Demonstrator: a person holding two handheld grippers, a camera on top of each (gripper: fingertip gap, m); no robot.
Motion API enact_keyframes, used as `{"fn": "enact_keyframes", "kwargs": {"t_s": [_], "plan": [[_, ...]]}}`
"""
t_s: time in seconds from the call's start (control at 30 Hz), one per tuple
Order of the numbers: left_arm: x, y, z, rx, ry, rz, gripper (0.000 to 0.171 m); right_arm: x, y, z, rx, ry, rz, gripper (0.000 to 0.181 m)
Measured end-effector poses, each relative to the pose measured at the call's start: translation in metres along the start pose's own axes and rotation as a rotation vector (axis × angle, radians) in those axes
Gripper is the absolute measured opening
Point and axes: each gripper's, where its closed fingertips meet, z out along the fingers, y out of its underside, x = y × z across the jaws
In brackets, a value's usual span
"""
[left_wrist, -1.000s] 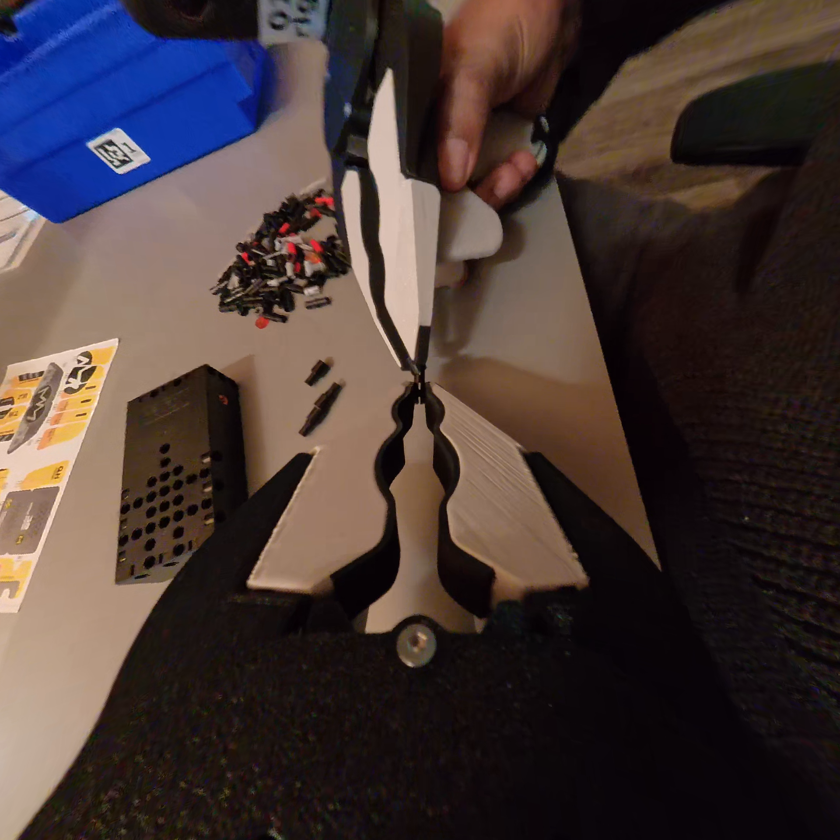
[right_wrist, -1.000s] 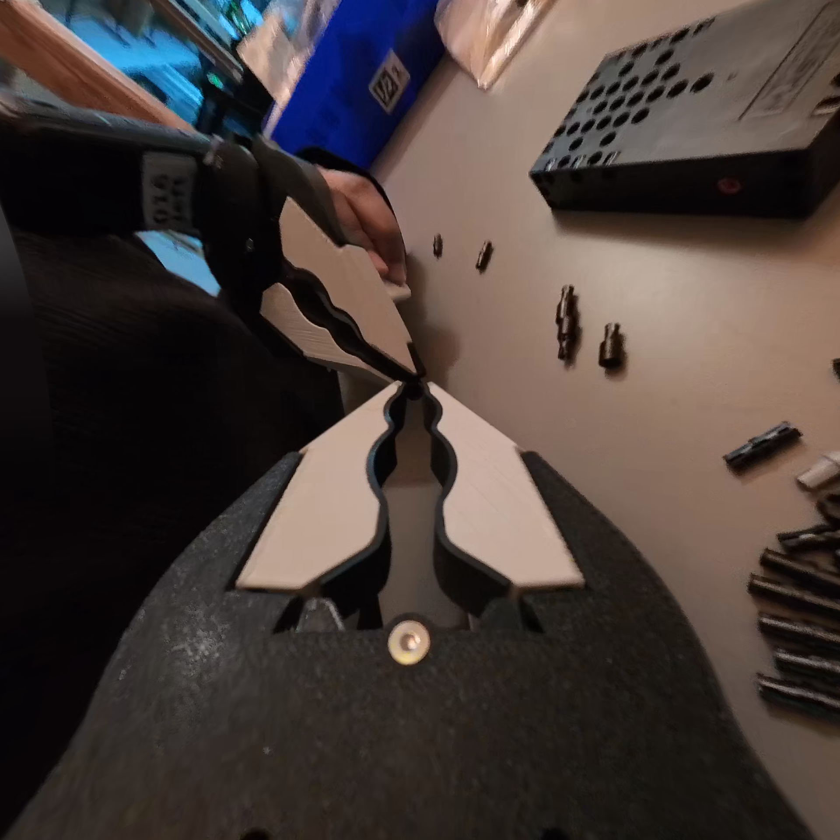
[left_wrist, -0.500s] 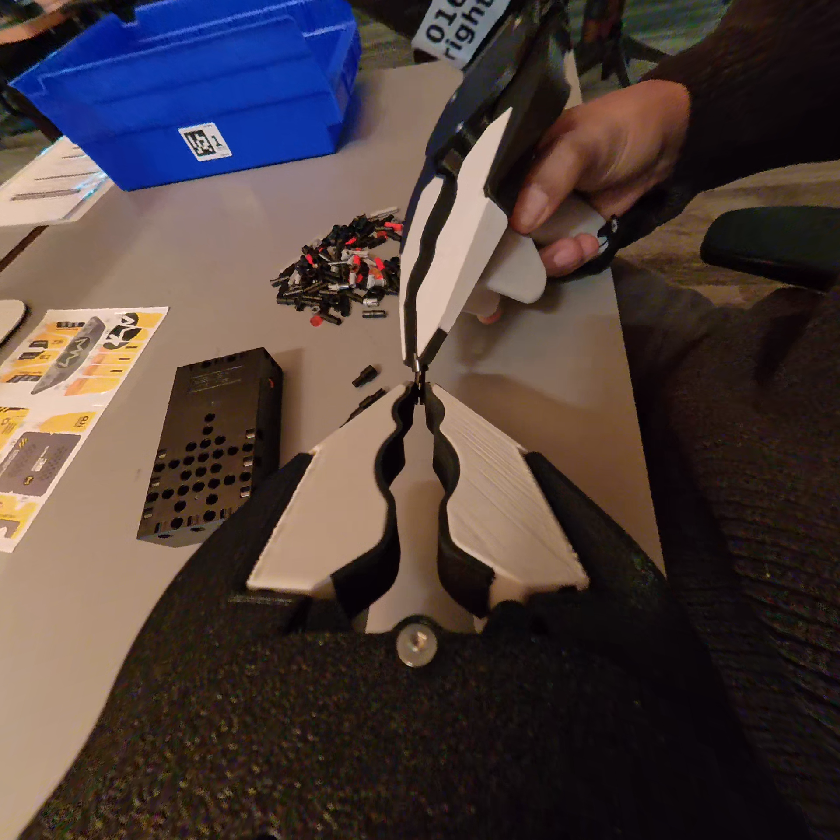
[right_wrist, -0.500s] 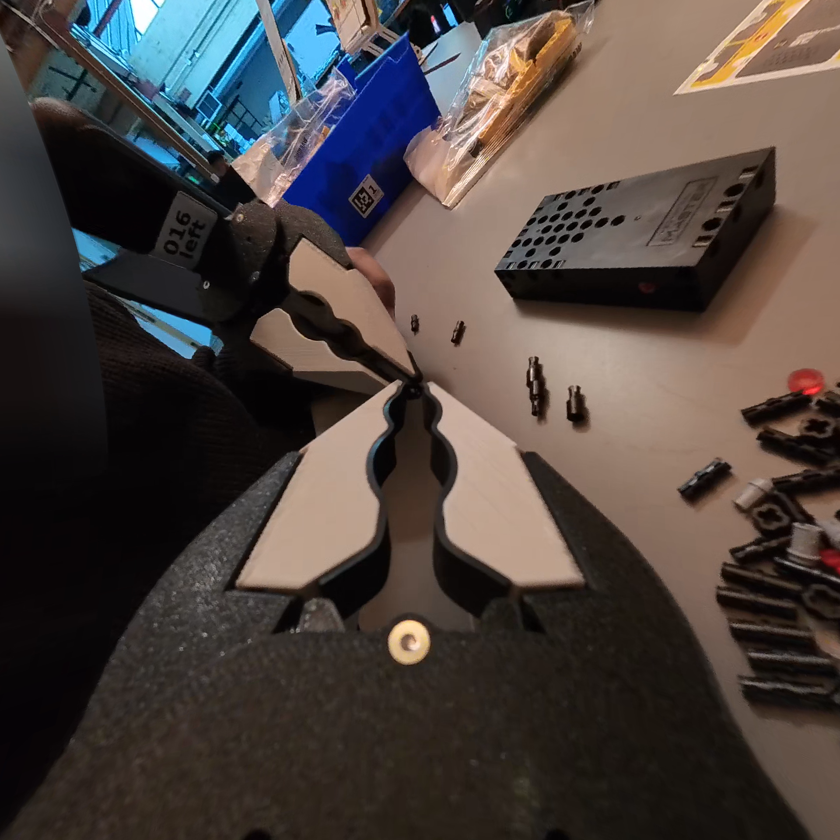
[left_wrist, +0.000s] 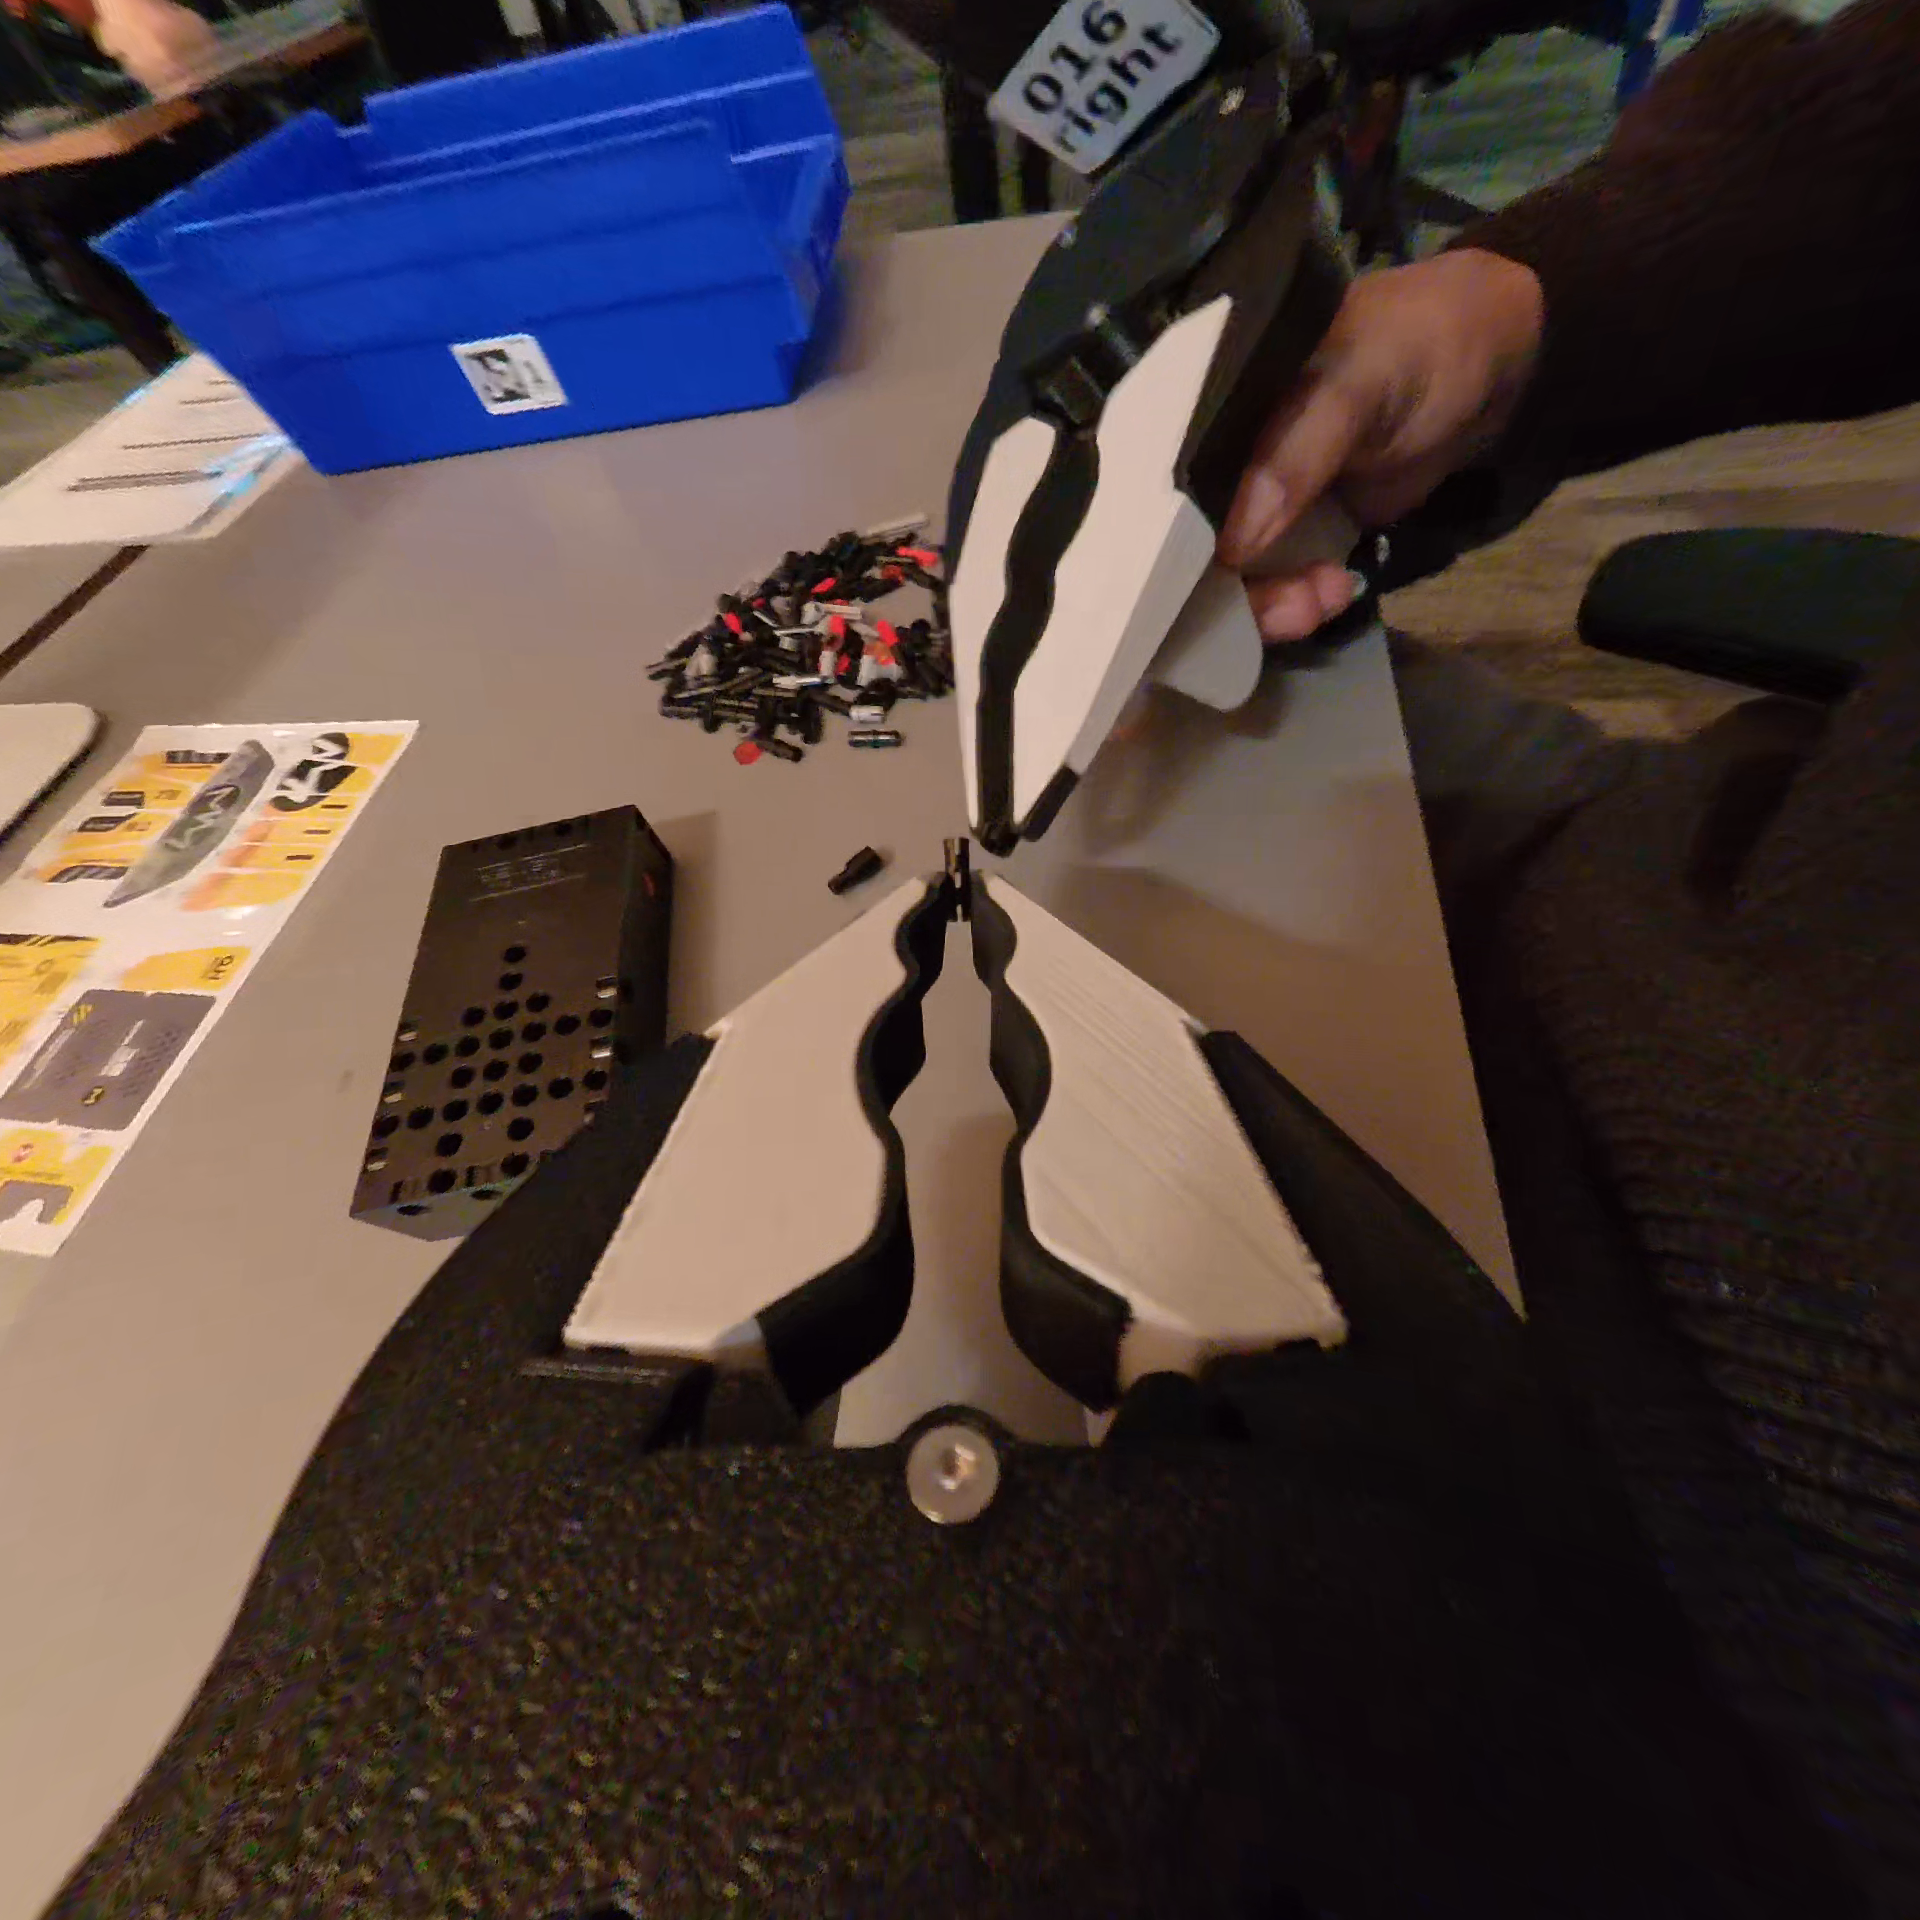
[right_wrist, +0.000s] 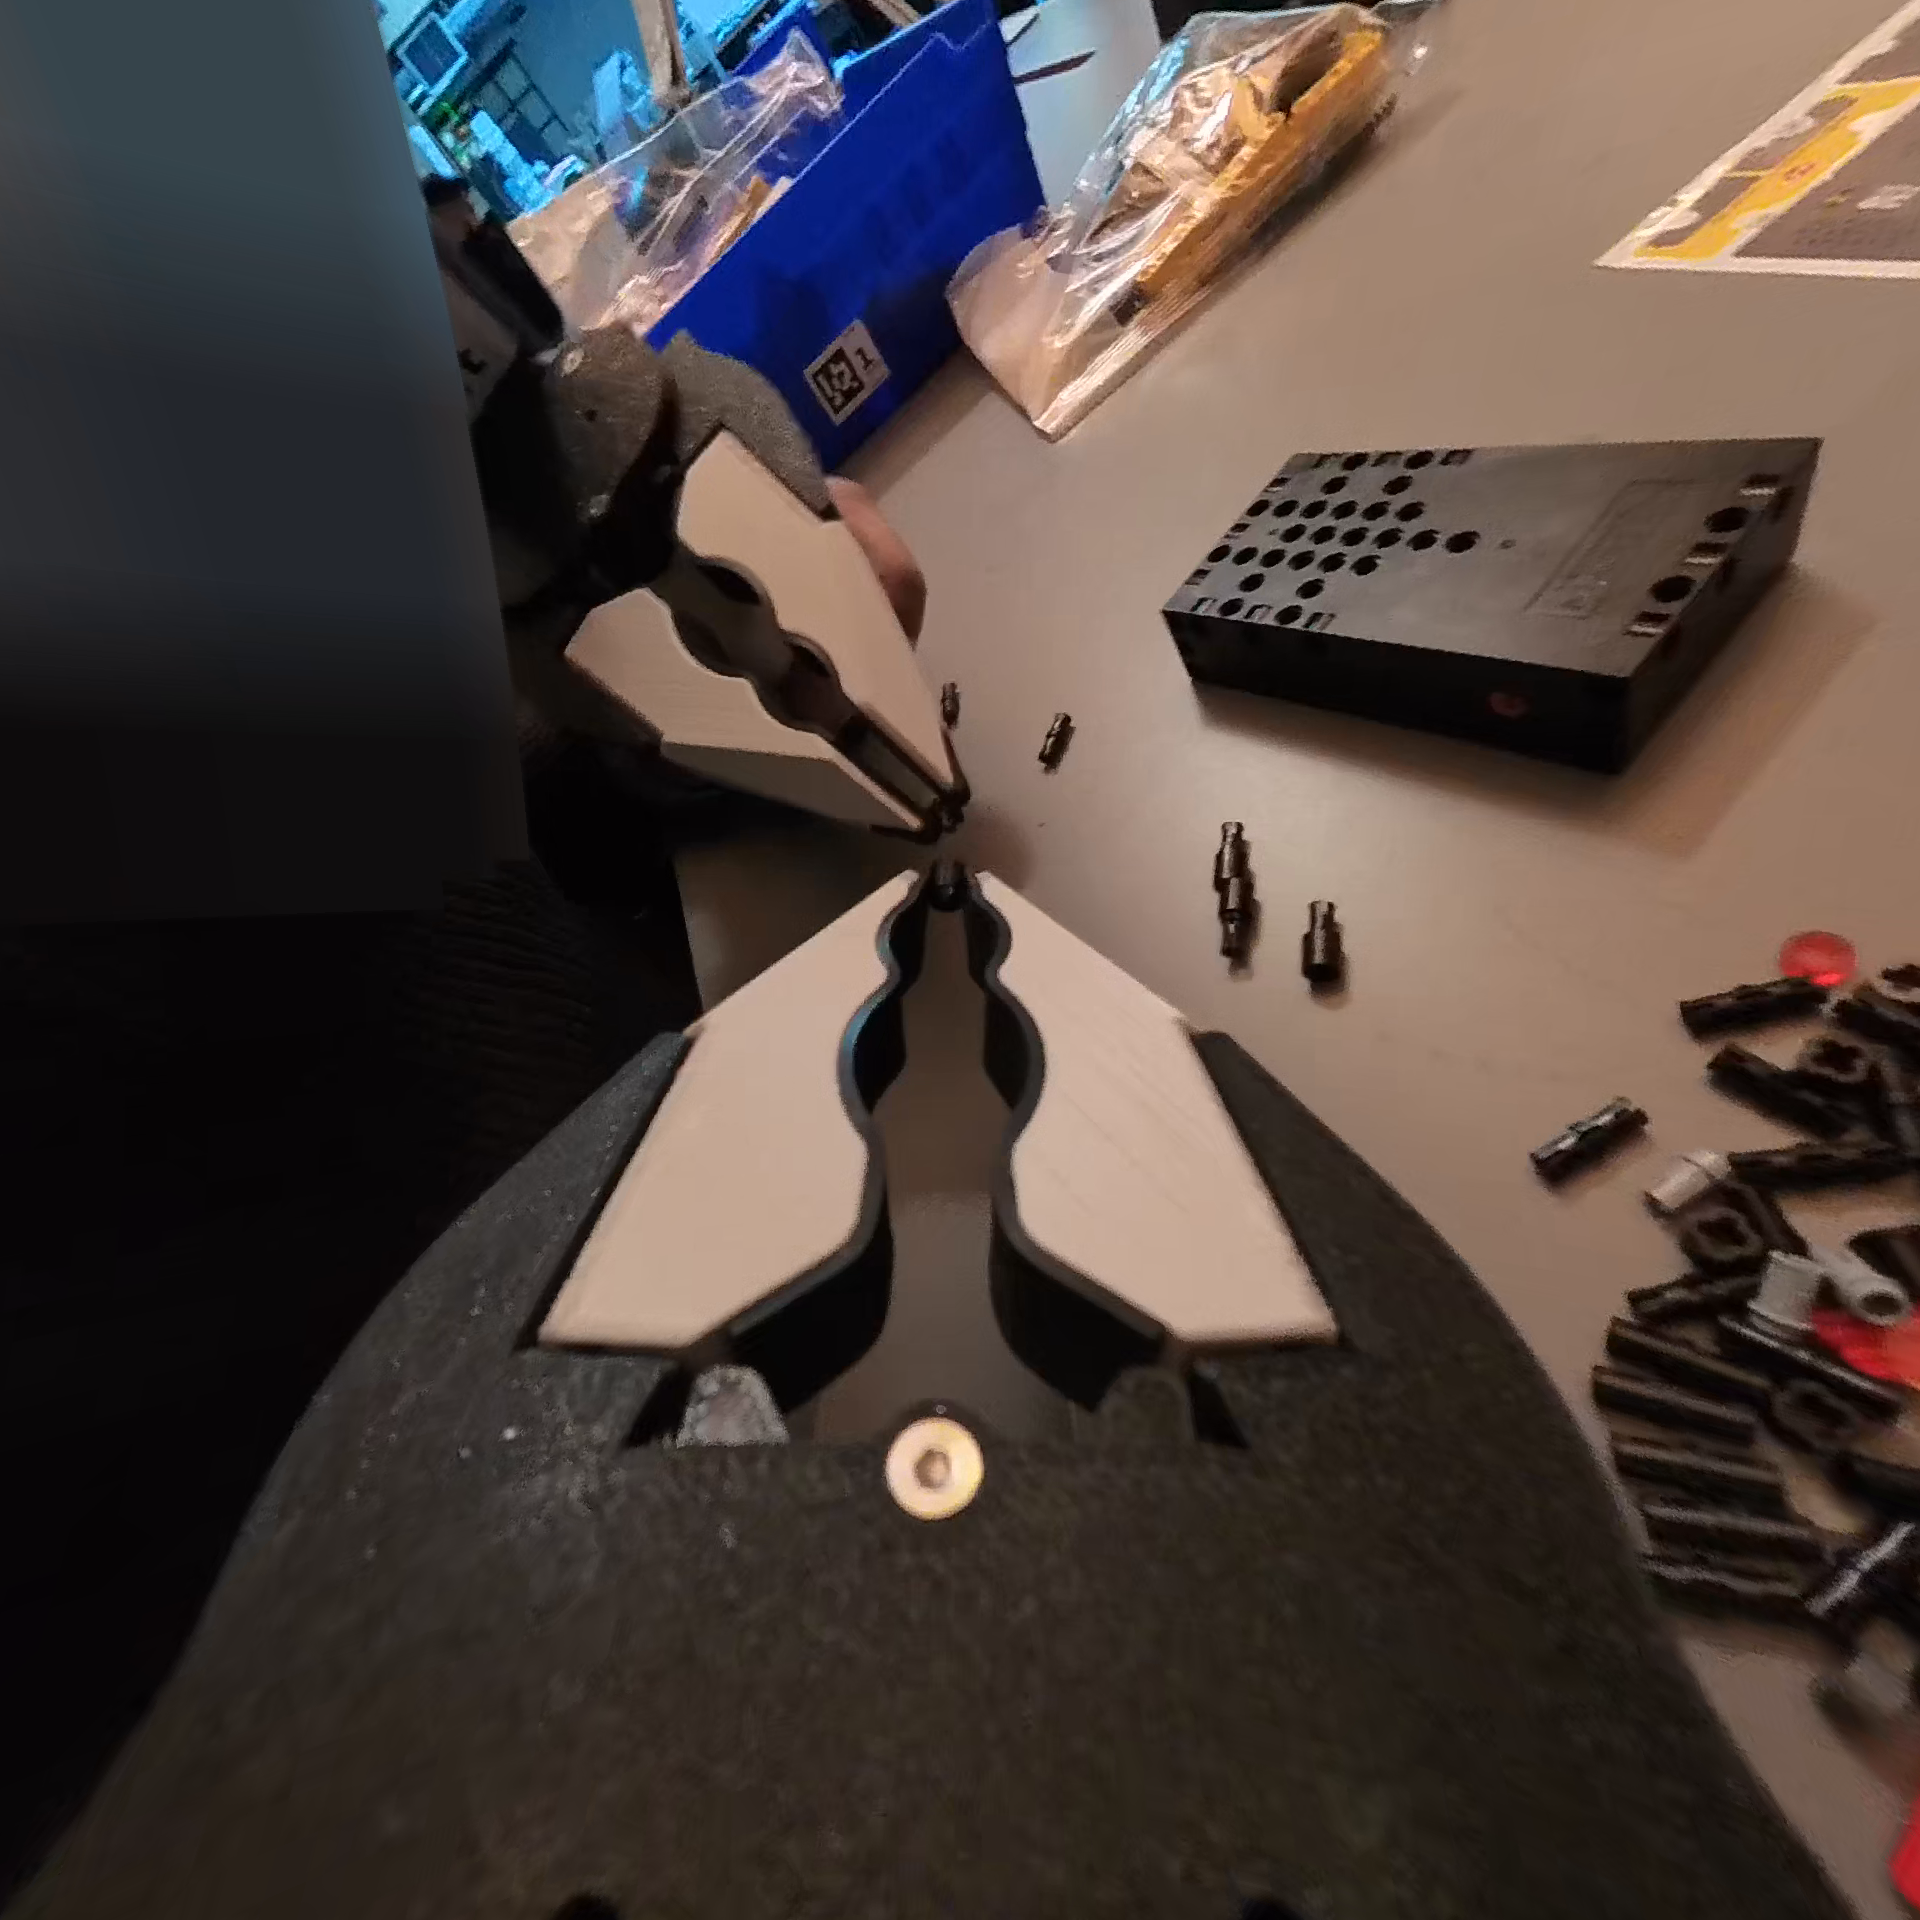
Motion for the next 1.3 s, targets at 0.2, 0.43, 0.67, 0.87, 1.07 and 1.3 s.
{"fn": "enact_keyframes", "kwargs": {"t_s": [0.2, 0.43, 0.67, 0.87, 1.07, 1.3], "plan": [[0.022, 0.016, 0.002, -0.090, 0.117, 0.097, 0.003, -0.008, 0.016, -0.001, -0.090, 0.006, -0.226, 0.007], [0.034, 0.034, 0.010, -0.213, 0.193, 0.129, 0.003, -0.003, 0.048, 0.008, -0.313, 0.088, -0.464, 0.007], [0.040, 0.044, 0.014, -0.285, 0.239, 0.124, 0.002, -0.002, 0.049, 0.009, -0.325, 0.087, -0.471, 0.007], [0.042, 0.046, 0.015, -0.305, 0.267, 0.111, 0.003, 0.001, 0.056, 0.011, -0.372, 0.092, -0.513, 0.006], [0.043, 0.046, 0.015, -0.308, 0.282, 0.097, 0.002, 0.001, 0.056, 0.012, -0.379, 0.079, -0.530, 0.007], [0.044, 0.046, 0.014, -0.307, 0.305, 0.084, 0.003, -0.003, 0.060, 0.012, -0.421, -0.026, -0.528, 0.007]]}}
